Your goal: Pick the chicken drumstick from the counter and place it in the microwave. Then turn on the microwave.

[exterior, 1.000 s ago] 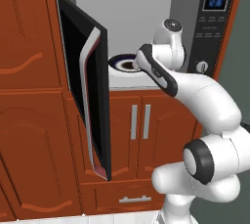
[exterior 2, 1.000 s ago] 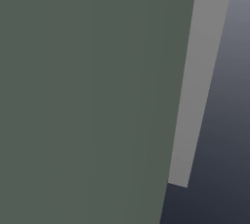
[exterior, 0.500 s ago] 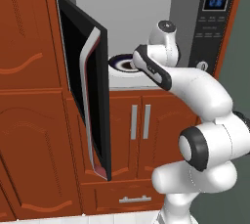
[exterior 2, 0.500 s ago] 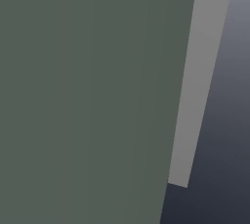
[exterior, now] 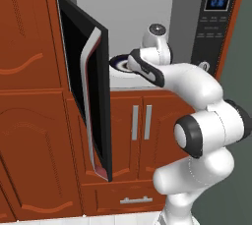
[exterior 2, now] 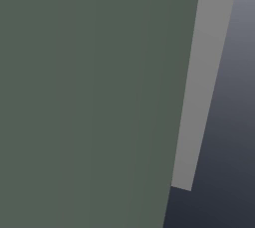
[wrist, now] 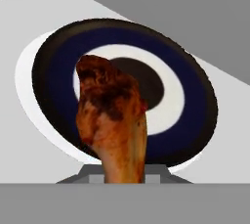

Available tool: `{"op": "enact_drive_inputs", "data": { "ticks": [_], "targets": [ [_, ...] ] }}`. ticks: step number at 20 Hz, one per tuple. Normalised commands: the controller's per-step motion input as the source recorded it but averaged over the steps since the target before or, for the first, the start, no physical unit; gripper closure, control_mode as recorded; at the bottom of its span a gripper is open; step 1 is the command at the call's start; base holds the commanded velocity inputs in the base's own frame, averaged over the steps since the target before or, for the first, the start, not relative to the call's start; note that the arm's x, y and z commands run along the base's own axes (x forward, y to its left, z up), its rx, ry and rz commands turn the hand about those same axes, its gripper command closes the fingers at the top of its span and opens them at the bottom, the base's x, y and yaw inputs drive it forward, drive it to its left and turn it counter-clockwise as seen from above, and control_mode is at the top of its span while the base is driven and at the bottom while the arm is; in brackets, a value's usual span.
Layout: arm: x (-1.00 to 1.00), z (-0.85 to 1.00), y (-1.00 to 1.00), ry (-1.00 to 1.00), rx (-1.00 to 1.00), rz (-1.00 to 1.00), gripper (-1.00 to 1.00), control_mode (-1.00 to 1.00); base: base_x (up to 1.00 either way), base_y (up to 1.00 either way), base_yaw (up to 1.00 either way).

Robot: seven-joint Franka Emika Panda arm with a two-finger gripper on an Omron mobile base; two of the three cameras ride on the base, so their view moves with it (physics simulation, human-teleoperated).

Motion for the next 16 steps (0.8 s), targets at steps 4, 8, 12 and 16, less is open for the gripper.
{"op": "enact_drive_inputs", "data": {
  "ticks": [4, 8, 12, 16],
  "targets": [
    [0.32, 0.0, 0.01, 0.0, -0.02, 0.0, -1.0, -1.0, 0.0, 0.0, 0.0],
    [0.18, 0.0, 0.0, 0.0, 0.0, 0.01, -1.0, -1.0, 0.0, 0.0, 0.0],
    [-0.45, 0.06, 0.0, -0.02, 0.0, 0.0, -1.0, -1.0, 0.0, 0.0, 0.0],
    [-1.0, 0.12, 0.0, -0.07, 0.0, 0.0, -1.0, -1.0, 0.0, 0.0, 0.0]
  ]
}}
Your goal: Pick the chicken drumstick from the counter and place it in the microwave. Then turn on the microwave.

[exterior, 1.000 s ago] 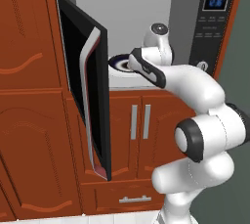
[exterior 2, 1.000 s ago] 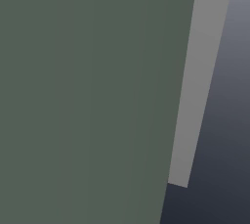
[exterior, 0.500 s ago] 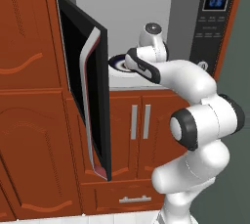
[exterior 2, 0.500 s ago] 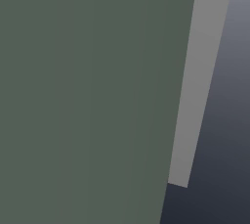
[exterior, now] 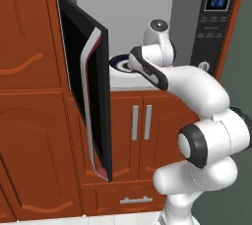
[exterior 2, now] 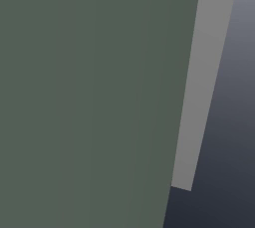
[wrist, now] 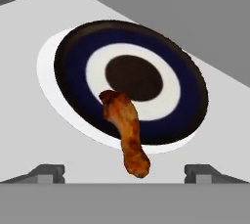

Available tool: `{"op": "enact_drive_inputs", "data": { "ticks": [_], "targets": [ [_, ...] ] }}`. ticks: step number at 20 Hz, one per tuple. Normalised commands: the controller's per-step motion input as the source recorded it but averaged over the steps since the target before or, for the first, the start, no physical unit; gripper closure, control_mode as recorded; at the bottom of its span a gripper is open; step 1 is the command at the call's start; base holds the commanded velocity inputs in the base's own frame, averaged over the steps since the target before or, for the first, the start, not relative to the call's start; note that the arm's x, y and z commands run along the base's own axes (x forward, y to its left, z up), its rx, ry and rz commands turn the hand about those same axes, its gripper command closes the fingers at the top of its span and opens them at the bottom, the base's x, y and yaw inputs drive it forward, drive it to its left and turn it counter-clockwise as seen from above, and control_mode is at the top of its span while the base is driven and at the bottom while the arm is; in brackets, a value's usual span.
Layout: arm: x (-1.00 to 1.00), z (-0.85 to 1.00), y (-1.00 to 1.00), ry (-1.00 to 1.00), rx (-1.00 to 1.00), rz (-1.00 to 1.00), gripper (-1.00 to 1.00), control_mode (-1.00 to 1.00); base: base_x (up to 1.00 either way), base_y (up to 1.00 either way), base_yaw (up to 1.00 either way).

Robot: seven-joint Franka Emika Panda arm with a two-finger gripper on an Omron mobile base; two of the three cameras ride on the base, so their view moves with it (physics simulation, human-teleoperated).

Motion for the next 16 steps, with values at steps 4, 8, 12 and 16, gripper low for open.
{"op": "enact_drive_inputs", "data": {
  "ticks": [4, 8, 12, 16],
  "targets": [
    [-1.0, 0.11, 0.0, -0.08, 0.0, 0.0, -1.0, -1.0, 0.0, 0.0, 0.0],
    [-1.0, 0.54, 0.0, -0.03, 0.0, 0.02, -1.0, -1.0, 0.0, 0.0, 0.0],
    [-1.0, 0.95, 0.0, 0.0, 0.0, 0.06, -1.0, -1.0, 0.0, 0.0, 0.0],
    [-1.0, 0.66, 0.0, -0.05, -0.01, 0.14, -1.0, -1.0, 0.0, 0.0, 0.0]
  ]
}}
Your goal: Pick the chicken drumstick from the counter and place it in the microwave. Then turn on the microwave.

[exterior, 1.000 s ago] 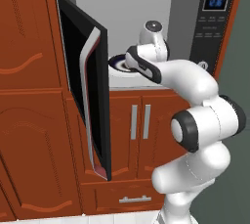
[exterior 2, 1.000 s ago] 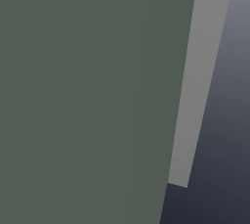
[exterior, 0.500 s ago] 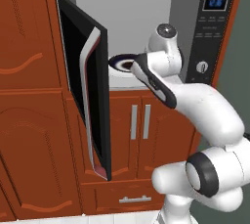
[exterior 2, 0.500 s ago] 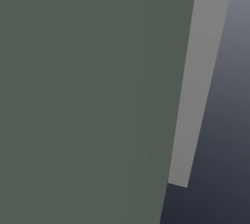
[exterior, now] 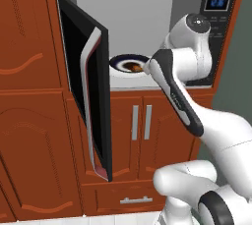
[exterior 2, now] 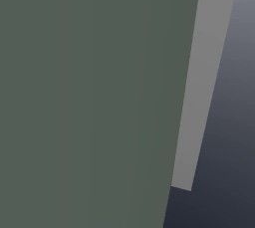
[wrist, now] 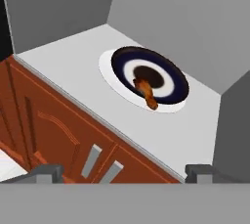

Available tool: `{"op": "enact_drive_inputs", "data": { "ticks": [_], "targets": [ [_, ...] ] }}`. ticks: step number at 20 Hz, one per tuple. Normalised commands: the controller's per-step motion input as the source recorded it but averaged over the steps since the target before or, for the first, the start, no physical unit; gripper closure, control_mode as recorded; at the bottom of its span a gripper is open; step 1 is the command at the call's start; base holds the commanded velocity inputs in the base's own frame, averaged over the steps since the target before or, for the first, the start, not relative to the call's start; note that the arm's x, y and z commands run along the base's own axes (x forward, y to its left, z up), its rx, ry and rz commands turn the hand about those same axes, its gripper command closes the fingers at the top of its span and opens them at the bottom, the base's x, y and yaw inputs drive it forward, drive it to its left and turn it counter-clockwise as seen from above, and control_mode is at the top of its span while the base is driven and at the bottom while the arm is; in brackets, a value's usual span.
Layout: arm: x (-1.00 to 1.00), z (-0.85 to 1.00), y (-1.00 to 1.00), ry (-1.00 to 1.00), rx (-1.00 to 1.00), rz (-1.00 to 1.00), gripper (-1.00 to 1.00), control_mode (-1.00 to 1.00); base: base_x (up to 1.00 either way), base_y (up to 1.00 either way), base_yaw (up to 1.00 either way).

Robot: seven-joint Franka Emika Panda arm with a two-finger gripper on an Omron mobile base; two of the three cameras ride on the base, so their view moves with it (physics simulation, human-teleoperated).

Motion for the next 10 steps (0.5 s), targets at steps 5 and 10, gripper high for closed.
{"op": "enact_drive_inputs", "data": {
  "ticks": [5, 10],
  "targets": [
    [-1.0, 0.39, 0.0, -0.16, -0.07, 0.19, -1.0, -1.0, 0.0, 0.0, 0.0],
    [-1.0, 0.39, 0.08, -0.13, -0.14, 0.18, -1.0, -1.0, 0.0, 0.0, 0.0]
  ]
}}
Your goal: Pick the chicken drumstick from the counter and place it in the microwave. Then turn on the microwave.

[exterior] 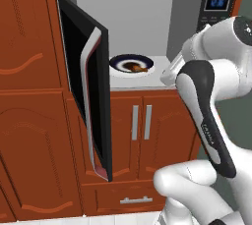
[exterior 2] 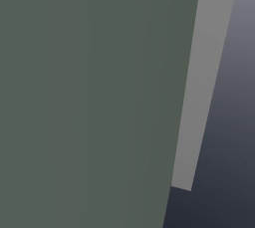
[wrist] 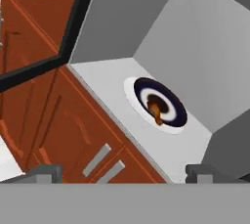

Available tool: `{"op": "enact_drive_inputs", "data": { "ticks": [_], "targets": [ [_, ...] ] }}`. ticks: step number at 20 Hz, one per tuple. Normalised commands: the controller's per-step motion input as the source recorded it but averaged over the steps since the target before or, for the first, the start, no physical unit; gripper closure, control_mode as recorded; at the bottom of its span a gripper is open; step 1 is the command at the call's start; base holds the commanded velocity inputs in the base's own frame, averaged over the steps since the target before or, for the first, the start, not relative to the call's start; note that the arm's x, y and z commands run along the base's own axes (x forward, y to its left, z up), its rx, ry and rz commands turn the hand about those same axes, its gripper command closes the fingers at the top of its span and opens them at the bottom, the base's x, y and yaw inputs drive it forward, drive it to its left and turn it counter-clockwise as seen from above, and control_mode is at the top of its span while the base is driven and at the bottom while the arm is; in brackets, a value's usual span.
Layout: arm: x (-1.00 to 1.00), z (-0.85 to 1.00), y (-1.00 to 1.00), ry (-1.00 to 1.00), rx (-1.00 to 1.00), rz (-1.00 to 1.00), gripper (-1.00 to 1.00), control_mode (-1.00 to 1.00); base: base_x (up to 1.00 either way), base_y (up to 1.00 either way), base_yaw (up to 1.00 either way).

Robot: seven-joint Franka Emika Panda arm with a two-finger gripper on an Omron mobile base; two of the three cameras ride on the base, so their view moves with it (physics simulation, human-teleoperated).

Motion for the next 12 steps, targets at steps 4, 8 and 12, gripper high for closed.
{"op": "enact_drive_inputs", "data": {
  "ticks": [4, 8, 12],
  "targets": [
    [-1.0, 0.31, 0.13, -0.07, -0.22, 0.08, -1.0, -1.0, 0.0, 0.0, 0.0],
    [-1.0, 0.46, 0.0, 0.03, -0.1, 0.0, -1.0, -1.0, 0.0, 0.0, 0.0],
    [-1.0, 0.33, 0.04, 0.14, -0.05, 0.0, -1.0, -1.0, 0.0, 0.0, 0.0]
  ]
}}
